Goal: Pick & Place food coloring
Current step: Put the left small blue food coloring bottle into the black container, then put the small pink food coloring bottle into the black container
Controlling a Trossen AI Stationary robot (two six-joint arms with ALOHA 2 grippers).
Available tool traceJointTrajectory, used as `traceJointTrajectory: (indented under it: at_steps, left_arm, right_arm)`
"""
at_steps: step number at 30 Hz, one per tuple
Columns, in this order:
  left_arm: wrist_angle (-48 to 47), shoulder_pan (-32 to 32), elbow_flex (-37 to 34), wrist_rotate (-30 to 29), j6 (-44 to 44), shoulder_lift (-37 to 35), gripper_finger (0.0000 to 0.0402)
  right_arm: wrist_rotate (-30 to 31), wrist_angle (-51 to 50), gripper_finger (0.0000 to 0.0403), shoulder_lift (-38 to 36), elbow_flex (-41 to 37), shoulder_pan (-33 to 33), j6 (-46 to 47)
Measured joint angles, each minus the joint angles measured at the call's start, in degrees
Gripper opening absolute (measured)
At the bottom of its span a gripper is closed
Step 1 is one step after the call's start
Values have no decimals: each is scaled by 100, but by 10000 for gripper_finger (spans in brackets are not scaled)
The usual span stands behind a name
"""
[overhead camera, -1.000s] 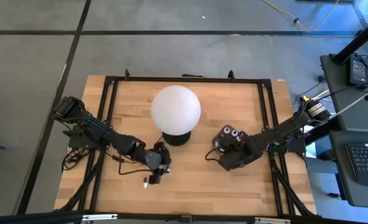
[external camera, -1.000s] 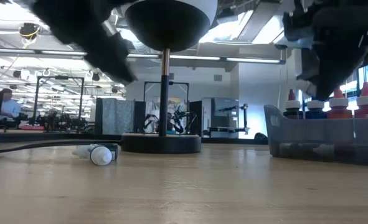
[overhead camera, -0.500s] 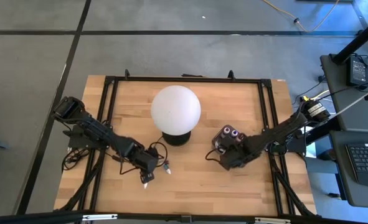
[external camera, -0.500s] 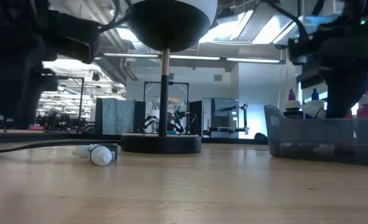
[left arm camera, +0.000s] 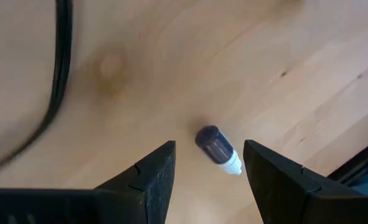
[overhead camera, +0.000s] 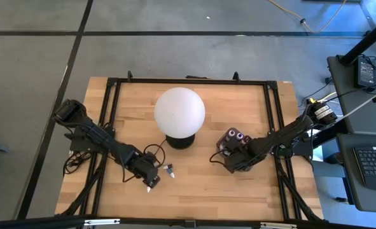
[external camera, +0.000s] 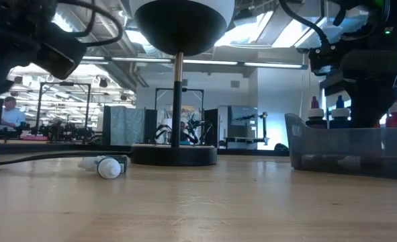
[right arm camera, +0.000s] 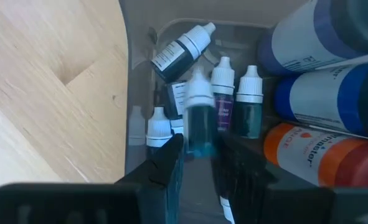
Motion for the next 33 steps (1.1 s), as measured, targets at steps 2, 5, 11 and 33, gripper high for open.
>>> traceJointTrajectory:
  at_steps: [2, 5, 11, 33]
  left_arm:
    - [4, -68, 0, -1, -415, 35, 184]
    - [24, -154, 0, 33, -740, 97, 183]
    - [161, -273, 0, 19, -1157, 293, 182]
    - [566, -82, 0, 100, -1072, 739, 138]
  right_arm:
    - [0, 0, 105, 0, 0, 0, 0]
    - [0, 1, 105, 0, 0, 0, 0]
    - [0, 13, 105, 0, 0, 0, -2]
    - [2, 48, 106, 0, 0, 0, -26]
